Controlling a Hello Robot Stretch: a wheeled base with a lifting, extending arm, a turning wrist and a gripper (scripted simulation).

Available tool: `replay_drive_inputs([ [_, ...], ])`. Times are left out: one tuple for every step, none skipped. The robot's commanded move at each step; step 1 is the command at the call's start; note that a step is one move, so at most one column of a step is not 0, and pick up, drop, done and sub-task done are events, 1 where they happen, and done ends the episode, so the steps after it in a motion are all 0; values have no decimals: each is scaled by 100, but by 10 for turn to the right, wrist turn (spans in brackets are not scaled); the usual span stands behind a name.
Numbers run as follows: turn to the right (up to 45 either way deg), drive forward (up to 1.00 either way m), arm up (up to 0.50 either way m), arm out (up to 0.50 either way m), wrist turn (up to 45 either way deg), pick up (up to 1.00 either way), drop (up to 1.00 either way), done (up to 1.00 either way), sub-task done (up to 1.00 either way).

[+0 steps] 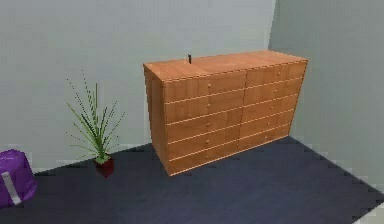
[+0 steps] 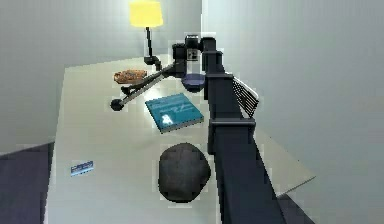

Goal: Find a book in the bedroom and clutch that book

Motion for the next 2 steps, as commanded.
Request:
replay_drive_inputs([
  [0,0,0,0,450,0,0,0,0],
  [0,0,0,0,60,0,0,0,0],
])
